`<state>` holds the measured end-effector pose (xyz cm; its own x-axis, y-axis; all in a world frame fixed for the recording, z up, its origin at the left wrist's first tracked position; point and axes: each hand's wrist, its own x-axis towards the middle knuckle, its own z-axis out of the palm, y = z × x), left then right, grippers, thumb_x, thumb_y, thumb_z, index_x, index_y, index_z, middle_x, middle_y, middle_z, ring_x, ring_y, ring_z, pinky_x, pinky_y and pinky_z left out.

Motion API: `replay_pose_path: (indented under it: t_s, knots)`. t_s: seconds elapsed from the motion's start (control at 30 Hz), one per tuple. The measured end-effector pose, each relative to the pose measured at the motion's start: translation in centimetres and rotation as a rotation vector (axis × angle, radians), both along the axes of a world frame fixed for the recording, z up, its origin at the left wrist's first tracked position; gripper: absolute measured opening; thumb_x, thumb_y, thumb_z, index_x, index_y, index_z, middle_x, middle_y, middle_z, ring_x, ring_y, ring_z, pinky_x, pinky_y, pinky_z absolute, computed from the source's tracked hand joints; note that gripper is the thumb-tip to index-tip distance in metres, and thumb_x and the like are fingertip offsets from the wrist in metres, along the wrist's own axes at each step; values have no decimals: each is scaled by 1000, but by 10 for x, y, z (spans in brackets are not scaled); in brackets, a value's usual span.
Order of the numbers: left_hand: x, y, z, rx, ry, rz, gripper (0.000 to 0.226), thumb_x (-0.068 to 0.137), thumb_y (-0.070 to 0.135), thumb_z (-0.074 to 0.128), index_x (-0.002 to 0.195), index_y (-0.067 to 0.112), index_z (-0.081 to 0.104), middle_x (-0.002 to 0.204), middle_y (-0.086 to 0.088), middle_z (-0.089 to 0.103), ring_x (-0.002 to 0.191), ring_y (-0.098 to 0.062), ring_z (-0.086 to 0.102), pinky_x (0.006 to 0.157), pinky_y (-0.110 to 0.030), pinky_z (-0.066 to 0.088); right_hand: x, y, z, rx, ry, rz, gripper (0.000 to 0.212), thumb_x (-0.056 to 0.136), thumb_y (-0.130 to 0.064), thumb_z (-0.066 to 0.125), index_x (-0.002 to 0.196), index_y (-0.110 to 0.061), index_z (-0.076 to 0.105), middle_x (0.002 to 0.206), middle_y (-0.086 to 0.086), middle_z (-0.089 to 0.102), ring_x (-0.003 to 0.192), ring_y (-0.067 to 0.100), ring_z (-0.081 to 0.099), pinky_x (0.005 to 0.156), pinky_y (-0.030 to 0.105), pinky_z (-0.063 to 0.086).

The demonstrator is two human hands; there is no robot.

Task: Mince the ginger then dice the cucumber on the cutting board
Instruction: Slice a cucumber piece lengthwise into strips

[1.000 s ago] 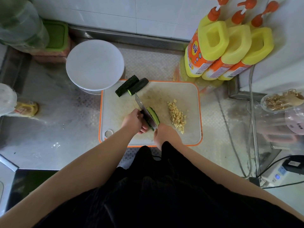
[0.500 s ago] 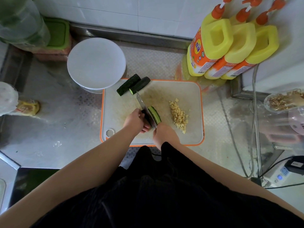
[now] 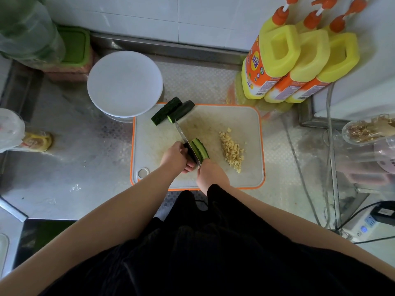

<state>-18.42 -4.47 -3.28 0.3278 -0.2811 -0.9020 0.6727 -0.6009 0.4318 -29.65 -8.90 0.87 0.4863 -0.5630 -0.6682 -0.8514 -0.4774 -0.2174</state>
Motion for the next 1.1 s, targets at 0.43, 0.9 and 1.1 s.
replay_pose_path:
  t_s: [0.43,0.9,1.1]
  knots:
    - [-8,9,-4,-39,-289,-185,12,99,19,38,94,8,43,68,-13,64,53,-31,63,48,-34,49,-17,8,14,43,-39,87,45,97,-17,40,138,-18,20,78,5,56,69,25,56,59,34,42]
    - [-4,10,-4,-33,-273,-208,15,102,18,32,91,9,37,49,-11,51,39,-21,40,43,-28,36,-13,-7,13,106,-87,15,64,97,-21,37,152,-37,8,90,9,62,77,25,58,63,32,43]
    - [-9,10,2,-42,-352,-290,11,104,24,39,104,14,44,53,-7,53,42,-18,41,42,-25,36,-24,-15,25,86,-223,-112,44,92,-19,42,135,-28,38,82,3,57,73,25,57,56,30,40]
